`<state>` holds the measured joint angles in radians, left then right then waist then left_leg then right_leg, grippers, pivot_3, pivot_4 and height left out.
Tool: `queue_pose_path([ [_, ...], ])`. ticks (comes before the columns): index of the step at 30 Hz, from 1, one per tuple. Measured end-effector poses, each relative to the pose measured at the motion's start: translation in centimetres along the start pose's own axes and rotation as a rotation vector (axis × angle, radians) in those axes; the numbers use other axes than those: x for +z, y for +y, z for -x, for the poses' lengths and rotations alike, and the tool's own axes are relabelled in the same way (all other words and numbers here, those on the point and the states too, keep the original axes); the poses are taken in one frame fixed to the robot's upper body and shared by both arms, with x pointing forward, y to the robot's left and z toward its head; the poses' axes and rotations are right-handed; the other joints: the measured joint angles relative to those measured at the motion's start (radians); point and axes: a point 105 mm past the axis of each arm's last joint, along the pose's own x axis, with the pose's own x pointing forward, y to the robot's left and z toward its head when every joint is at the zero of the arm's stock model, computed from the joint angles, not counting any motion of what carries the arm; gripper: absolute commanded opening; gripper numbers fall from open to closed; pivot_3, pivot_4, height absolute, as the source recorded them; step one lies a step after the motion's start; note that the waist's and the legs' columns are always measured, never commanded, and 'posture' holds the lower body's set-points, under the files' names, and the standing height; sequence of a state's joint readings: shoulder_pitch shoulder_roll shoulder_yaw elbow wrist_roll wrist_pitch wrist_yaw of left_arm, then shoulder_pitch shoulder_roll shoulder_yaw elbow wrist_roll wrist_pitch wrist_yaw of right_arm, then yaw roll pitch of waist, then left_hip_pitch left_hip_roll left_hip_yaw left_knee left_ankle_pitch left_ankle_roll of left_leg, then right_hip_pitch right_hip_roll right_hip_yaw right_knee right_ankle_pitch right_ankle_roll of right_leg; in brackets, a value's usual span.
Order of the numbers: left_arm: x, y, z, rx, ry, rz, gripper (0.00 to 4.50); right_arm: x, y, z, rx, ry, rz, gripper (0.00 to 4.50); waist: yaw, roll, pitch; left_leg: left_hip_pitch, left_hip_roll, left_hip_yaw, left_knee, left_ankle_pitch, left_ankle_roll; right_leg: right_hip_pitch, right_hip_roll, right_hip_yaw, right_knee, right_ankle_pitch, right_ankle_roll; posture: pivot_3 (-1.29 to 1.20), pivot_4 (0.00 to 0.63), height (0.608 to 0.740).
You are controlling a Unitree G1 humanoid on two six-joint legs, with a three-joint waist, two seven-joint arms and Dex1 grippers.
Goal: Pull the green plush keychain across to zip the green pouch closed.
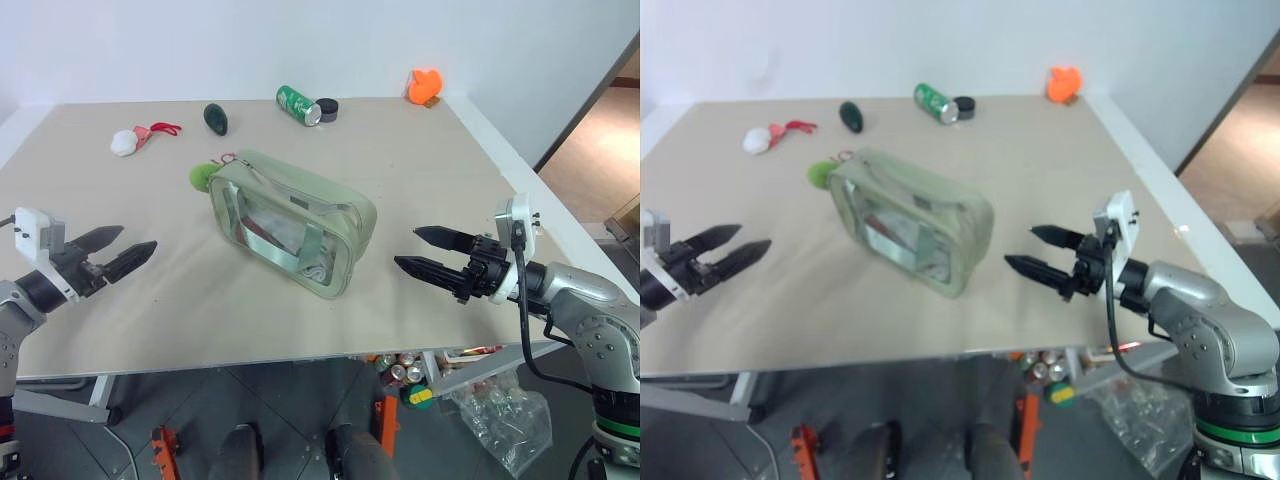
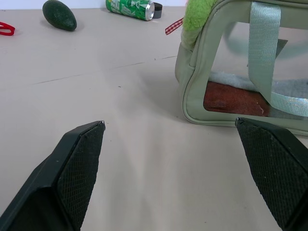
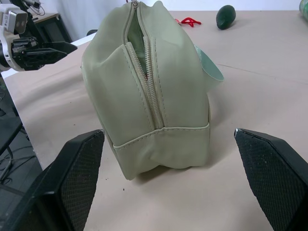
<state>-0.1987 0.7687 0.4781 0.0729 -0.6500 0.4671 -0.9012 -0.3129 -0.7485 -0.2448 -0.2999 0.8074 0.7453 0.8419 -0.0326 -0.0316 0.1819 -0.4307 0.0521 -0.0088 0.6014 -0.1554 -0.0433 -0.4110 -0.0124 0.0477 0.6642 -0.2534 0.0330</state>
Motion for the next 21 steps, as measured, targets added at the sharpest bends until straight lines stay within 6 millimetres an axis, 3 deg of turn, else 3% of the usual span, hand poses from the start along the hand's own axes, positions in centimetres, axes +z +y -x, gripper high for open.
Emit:
queue_pose_path([
  [7, 0.5, -1.1, -0.4, -0.049, -0.015, -0.006, 4.5, 0.6, 0.2, -0.2, 0.016, 0.017, 0.038, 4.47, 0.0, 0.0, 0.0, 0.0, 0.0, 0.001, 0.0, 0.0, 0.0, 0.0, 0.0, 0.001, 0.0, 0.001, 0.001, 0.0, 0.15, 0.74],
  [13, 0.9, -1.6, -0.5, -0.075, -0.034, -0.009, 4.5, 2.3, 0.9, -1.0, 0.061, -0.017, 0.074, 4.47, 0.0, 0.0, 0.0, 0.0, 0.001, 0.001, 0.001, 0.0, 0.0, 0.0, 0.001, 0.001, 0.0, 0.001, 0.0, 0.0, 0.15, 0.74],
  [15, 1.6, -2.4, -0.8, -0.122, -0.06, -0.005, 4.5, 3.9, 1.6, -1.8, 0.113, -0.056, 0.085, 4.47, -0.001, 0.0, 0.0, 0.0, 0.0, 0.002, 0.001, 0.0, 0.0, -0.001, 0.001, 0.002, 0.0, 0.002, 0.001, 0.0, 0.15, 0.74],
  [16, 2.9, -3.7, -1.1, -0.2, -0.095, -0.012, 4.5, 6.0, 2.9, -2.7, 0.182, -0.091, 0.14, 4.47, -0.002, 0.0, 0.0, 0.0, 0.002, 0.003, 0.002, 0.0, 0.0, -0.001, 0.002, 0.003, 0.001, 0.002, 0.001, 0.0, 0.15, 0.74],
  [18, 4.5, -5.5, -1.5, -0.296, -0.142, -0.045, 4.5, 7.8, 5.1, -3.8, 0.275, -0.111, 0.227, 4.47, -0.003, 0.0, 0.0, 0.0, 0.002, 0.003, 0.001, 0.0, 0.0, -0.002, 0.003, 0.003, 0.001, 0.003, 0.001, 0.0, 0.15, 0.74],
  [21, 7.1, -7.2, -2.0, -0.385, -0.222, -0.062, 4.5, 8.1, 7.2, -5.7, 0.38, -0.062, 0.307, 4.47, -0.003, -0.001, 0.0, 0.0, 0.004, 0.003, 0.002, 0.0, 0.0, -0.002, 0.005, 0.003, 0.001, 0.003, 0.0, 0.0, 0.15, 0.74],
])
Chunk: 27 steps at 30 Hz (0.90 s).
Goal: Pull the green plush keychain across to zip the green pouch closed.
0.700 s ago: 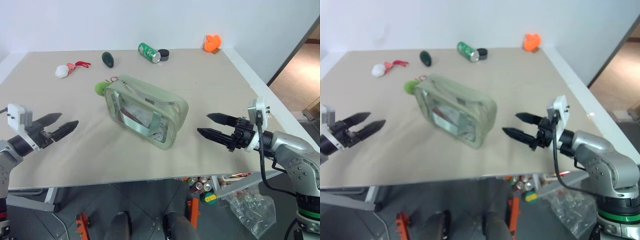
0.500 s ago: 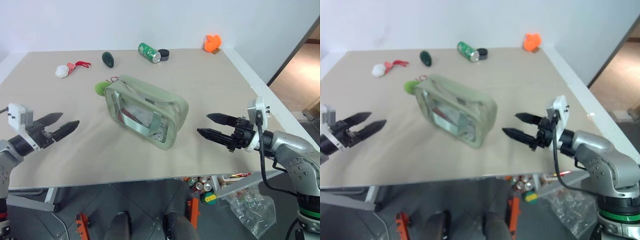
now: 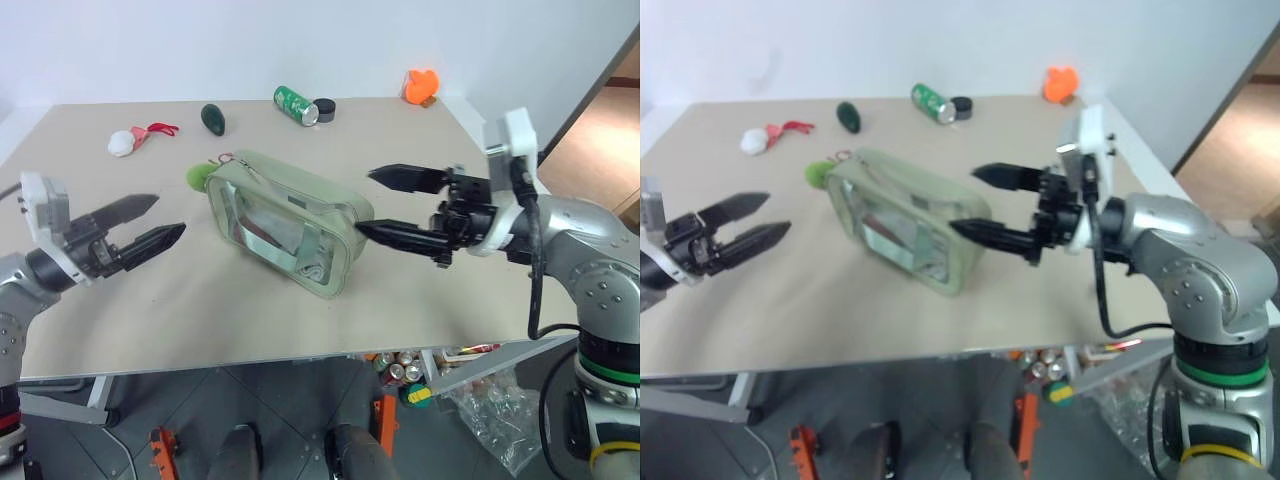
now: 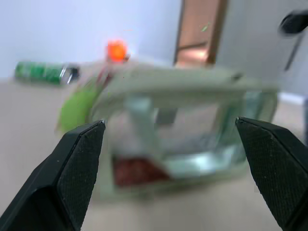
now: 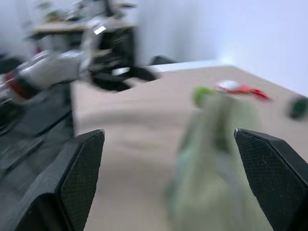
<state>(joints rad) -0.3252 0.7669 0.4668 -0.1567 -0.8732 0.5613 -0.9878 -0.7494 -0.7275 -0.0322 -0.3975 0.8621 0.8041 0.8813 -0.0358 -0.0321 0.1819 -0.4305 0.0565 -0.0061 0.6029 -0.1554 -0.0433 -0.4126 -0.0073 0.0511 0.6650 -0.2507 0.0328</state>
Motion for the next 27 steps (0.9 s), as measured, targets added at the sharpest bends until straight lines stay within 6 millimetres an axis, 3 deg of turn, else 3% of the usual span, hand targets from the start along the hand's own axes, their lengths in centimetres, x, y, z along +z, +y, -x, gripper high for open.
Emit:
queue_pose_path([
  [6, 1.1, -1.6, -1.0, -0.088, -0.02, -0.017, 4.5, -1.6, -0.4, -2.9, 0.052, 0.12, 0.07, 4.47, -0.001, 0.0, 0.0, -0.001, 0.0, 0.002, 0.0, 0.0, 0.0, -0.003, 0.0, 0.002, 0.001, 0.0, 0.0, 0.0, 0.15, 0.74],
  [12, -0.7, -2.2, -0.9, -0.096, 0.046, -0.012, 4.5, -3.8, -0.6, -5.4, 0.095, 0.227, 0.154, 4.47, -0.002, 0.0, 0.0, -0.005, 0.002, 0.002, 0.0, 0.0, 0.0, -0.008, 0.003, 0.003, 0.002, 0.001, -0.001, 0.0, 0.15, 0.74],
  [27, -0.9, -2.5, -1.0, -0.059, 0.037, -0.02, 4.5, -5.0, -2.1, -5.9, 0.075, 0.285, 0.247, 4.47, -0.002, 0.0, 0.0, -0.007, 0.003, 0.002, 0.002, 0.0, 0.0, -0.009, 0.004, 0.003, 0.003, 0.003, -0.002, 0.0, 0.15, 0.74],
])
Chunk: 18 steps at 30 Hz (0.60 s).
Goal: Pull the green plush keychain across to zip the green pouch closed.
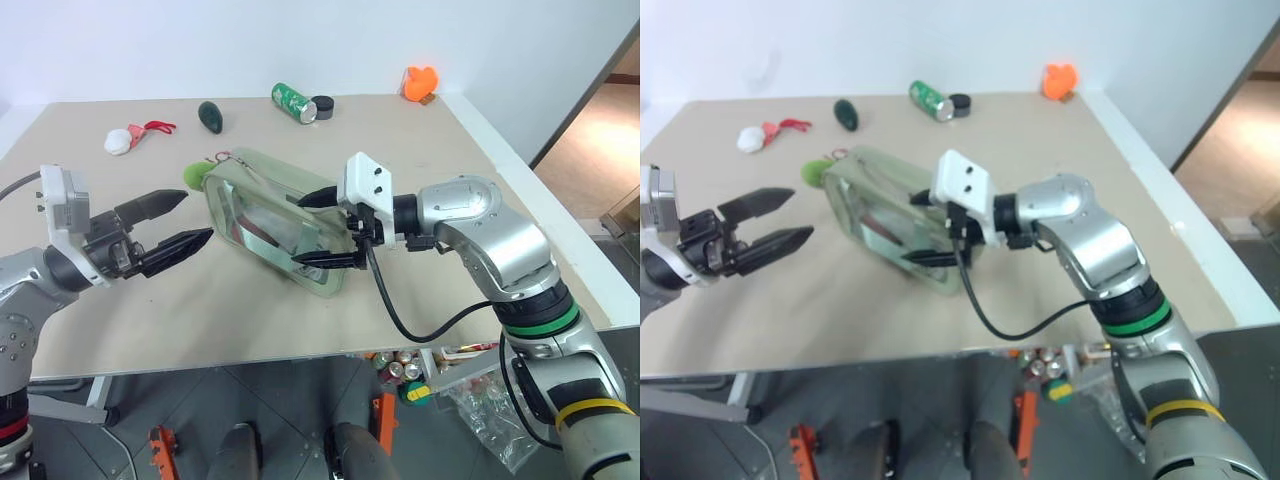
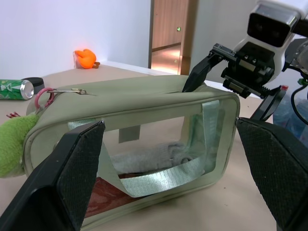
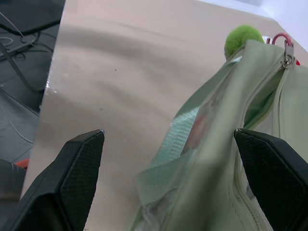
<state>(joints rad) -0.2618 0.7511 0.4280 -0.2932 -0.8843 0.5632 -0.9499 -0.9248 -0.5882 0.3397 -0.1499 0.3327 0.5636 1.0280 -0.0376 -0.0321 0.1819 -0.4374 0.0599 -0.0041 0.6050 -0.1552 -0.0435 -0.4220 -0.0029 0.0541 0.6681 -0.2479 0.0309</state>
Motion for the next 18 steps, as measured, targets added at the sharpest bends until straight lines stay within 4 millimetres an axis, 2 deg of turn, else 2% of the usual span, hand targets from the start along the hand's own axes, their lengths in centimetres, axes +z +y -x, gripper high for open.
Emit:
queue_pose_path([
  [6, 0.0, -0.2, -0.1, 0.001, -0.007, -0.003, 4.5, -0.7, -0.6, -0.4, -0.025, 0.04, 0.023, 4.47, 0.0, 0.0, 0.0, 0.0, 0.0, 0.0, 0.0, 0.0, 0.0, 0.0, 0.0, 0.0, 0.0, 0.0, 0.0, 0.0, 0.15, 0.74],
  [7, 0.0, -0.3, -0.1, 0.0, -0.008, -0.004, 4.5, -0.6, -0.8, -0.5, -0.028, 0.043, 0.03, 3.96, 0.0, 0.0, 0.0, 0.0, 0.0, 0.0, 0.0, 0.0, 0.0, 0.0, 0.0, 0.0, 0.0, 0.0, 0.0, 0.0, 0.15, 0.74],
  [14, 0.1, -0.4, -0.2, 0.007, -0.017, -0.001, 4.5, -0.6, -1.0, -0.8, -0.029, 0.044, 0.063, 1.69, 0.0, 0.0, 0.0, 0.0, 0.0, 0.0, 0.0, 0.0, 0.0, 0.0, 0.0, 0.0, 0.0, 0.001, 0.0, 0.0, 0.15, 0.74],
  [15, 0.1, -0.4, -0.2, 0.008, -0.018, 0.001, 4.5, -0.6, -1.0, -0.8, -0.028, 0.045, 0.071, 1.22, 0.0, 0.0, 0.0, 0.0, 0.0, 0.0, 0.001, 0.0, 0.0, 0.0, 0.0, 0.0, 0.0, 0.001, 0.0, 0.0, 0.15, 0.74],
  [18, 0.1, -0.4, -0.2, 0.011, -0.019, 0.001, 4.5, -0.6, -1.0, -0.7, -0.019, 0.05, 0.086, 0.21, 0.0, 0.0, 0.0, 0.0, 0.0, 0.0, 0.001, 0.0, 0.0, 0.0, 0.0, 0.0, 0.001, 0.001, 0.0, 0.0, 0.15, 0.74],
])
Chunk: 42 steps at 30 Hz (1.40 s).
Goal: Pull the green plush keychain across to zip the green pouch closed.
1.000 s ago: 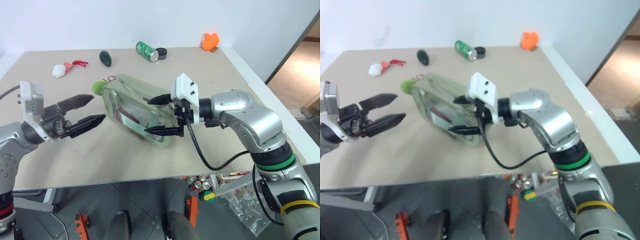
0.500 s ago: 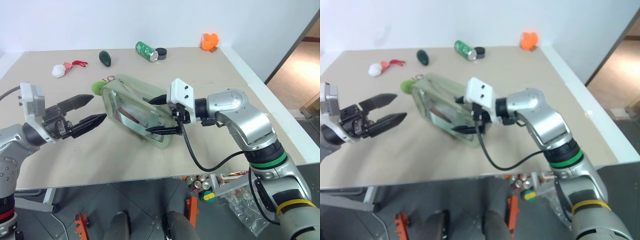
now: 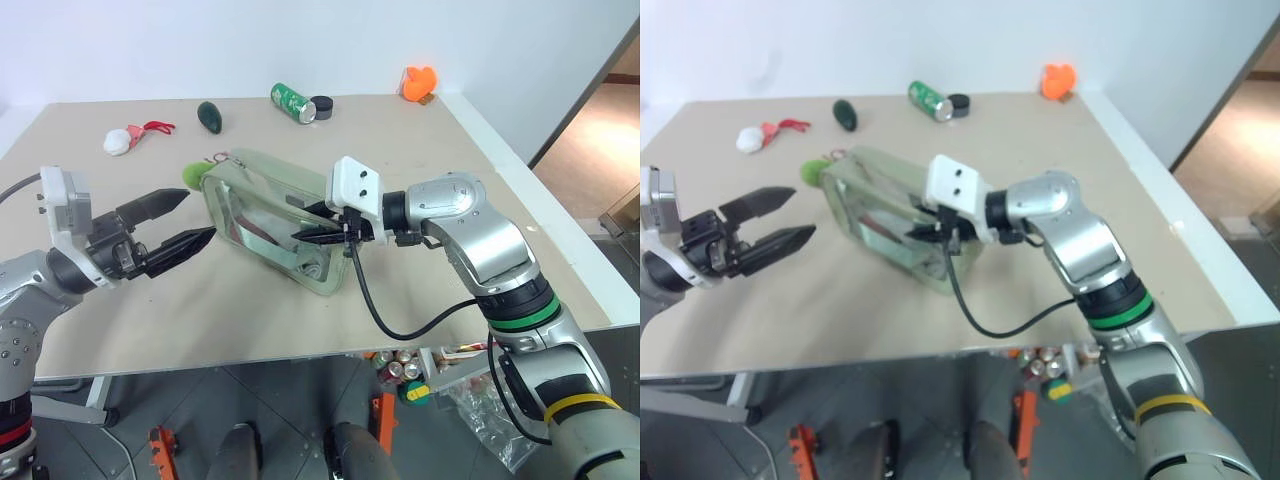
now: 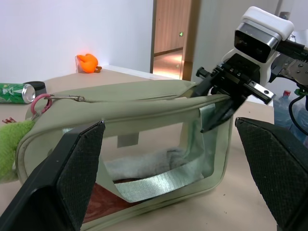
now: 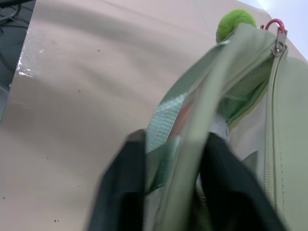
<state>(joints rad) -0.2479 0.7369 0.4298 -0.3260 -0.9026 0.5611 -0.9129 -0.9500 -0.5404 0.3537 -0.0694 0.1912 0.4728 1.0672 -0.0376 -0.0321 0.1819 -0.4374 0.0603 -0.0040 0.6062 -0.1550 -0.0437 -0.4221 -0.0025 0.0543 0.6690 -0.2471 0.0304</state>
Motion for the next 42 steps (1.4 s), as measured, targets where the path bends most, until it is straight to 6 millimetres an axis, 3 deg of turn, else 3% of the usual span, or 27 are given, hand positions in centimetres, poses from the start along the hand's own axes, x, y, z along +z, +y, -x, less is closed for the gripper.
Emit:
queue_pose_path([
  [1, 0.0, 0.0, 0.0, 0.004, -0.001, -0.001, 4.5, 0.0, 0.0, 0.0, 0.004, 0.002, 0.007, 0.04, 0.0, 0.0, 0.0, 0.0, 0.0, 0.0, 0.0, 0.0, 0.0, 0.0, 0.0, 0.0, 0.0, 0.0, 0.0, 0.0, 0.15, 0.74],
  [12, 0.8, 0.2, 0.3, 0.03, -0.033, -0.013, 4.5, -0.6, -0.1, 0.5, 0.029, 0.016, 0.084, 0.04, 0.0, 0.0, 0.0, 0.0, 0.0, 0.0, 0.001, 0.0, 0.0, 0.0, 0.0, 0.0, 0.0, 0.0, 0.0, 0.0, 0.15, 0.74],
  [21, 1.1, 0.4, 0.6, 0.052, -0.056, -0.001, 4.5, -0.9, -1.9, 3.1, 0.075, -0.053, 0.132, 0.04, 0.0, 0.0, 0.0, 0.0, 0.0, 0.0, 0.002, 0.0, 0.0, 0.0, 0.0, 0.0, 0.0, 0.001, 0.0, 0.0, 0.15, 0.74],
  [31, 0.9, 0.3, 0.9, 0.068, -0.059, 0.027, 4.5, -0.8, 0.1, 2.3, 0.243, -0.129, 0.145, 0.04, -0.002, 0.0, 0.0, 0.0, 0.002, 0.0, 0.002, 0.0, 0.0, 0.0, 0.002, 0.001, 0.001, 0.001, 0.0, 0.0, 0.15, 0.74],
  [38, 1.2, -0.3, 0.9, 0.054, -0.043, 0.025, 4.5, -0.8, 0.8, 1.7, 0.27, -0.159, 0.132, 0.04, -0.008, 0.0, 0.0, 0.003, 0.002, 0.001, 0.003, 0.0, -0.001, 0.0, 0.003, 0.002, 0.005, 0.001, -0.001, 0.0, 0.15, 0.74],
  [39, 1.1, -0.3, 1.1, 0.057, -0.036, 0.034, 4.5, -1.0, 0.4, 1.5, 0.244, -0.159, 0.118, 0.77, -0.008, 0.0, 0.0, 0.003, 0.002, 0.001, 0.003, 0.001, -0.001, 0.0, 0.003, 0.002, 0.007, 0.001, -0.002, 0.0, 0.15, 0.74],
  [42, 1.2, -0.5, 1.1, 0.054, -0.03, 0.031, 4.5, -1.0, -0.1, 1.5, 0.213, -0.157, 0.103, 1.69, -0.008, 0.0, 0.0, 0.005, 0.002, 0.001, 0.003, 0.001, -0.002, 0.0, 0.004, 0.003, 0.01, 0.0, -0.003, 0.0, 0.15, 0.74],
])
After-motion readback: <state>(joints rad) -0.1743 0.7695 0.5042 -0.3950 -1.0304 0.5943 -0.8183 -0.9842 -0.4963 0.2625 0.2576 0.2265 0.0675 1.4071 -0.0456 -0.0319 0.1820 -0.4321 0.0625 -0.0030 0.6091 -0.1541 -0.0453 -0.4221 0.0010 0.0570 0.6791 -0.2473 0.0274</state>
